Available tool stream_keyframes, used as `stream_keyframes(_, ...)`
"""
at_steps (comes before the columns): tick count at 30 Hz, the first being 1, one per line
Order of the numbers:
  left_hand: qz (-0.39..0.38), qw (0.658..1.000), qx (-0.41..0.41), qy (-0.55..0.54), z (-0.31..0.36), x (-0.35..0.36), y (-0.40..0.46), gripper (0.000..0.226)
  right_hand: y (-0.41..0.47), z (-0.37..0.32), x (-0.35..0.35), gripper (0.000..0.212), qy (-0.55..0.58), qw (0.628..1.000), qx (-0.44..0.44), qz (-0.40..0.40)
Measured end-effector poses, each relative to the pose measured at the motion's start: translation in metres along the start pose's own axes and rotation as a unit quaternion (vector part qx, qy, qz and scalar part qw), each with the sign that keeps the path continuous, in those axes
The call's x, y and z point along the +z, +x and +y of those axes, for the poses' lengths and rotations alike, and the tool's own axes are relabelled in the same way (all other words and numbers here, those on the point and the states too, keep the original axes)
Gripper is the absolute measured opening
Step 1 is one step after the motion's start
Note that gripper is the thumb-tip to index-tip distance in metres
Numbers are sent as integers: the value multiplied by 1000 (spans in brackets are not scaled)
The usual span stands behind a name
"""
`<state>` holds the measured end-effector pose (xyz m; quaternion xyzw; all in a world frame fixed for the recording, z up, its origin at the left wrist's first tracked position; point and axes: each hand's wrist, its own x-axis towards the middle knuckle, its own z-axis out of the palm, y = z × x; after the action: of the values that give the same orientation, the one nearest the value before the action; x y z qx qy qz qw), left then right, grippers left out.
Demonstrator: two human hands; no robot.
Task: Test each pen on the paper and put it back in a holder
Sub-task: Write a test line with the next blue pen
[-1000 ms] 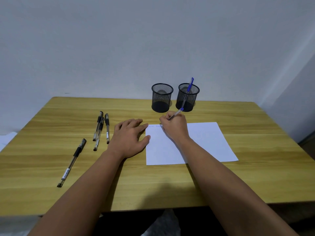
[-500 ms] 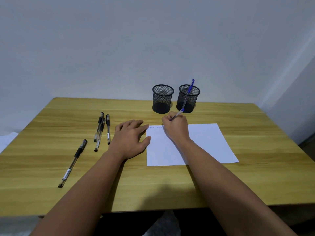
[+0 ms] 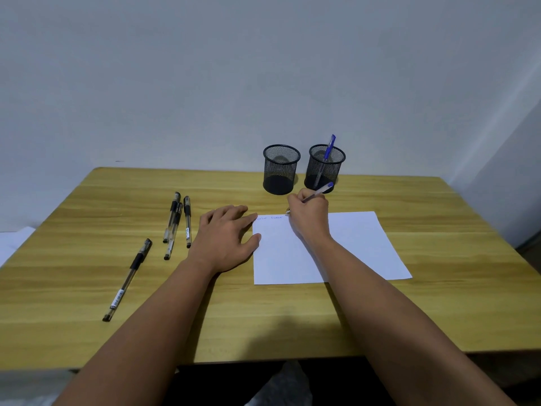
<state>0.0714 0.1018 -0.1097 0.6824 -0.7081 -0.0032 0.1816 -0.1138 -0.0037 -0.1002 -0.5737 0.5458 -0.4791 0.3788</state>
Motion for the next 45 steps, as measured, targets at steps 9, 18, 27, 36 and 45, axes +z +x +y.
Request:
stream_keyframes(9,0,1000,4,3,-1,0,2,65,7,-8,-2,28,44,996,68,-35)
stream_keyframes(18,61,997,-24,-50,-3,-14,-3,58,-3,-43,-17,51,106,993,30,-34)
stream_keyframes(27,-1,991,-112,74,-1,-34,-4,37,-14,-81,-39,26,95,985,85,-114)
stream_keyframes(36,52,992,-91,67,5,-30,-6,24,-38,-74,-51,10,116,973,106,-171)
stream_keyframes(45,128,979,-61,-146,26,-62,-12,18,-56,-81,-64,14,142,969,81,-186)
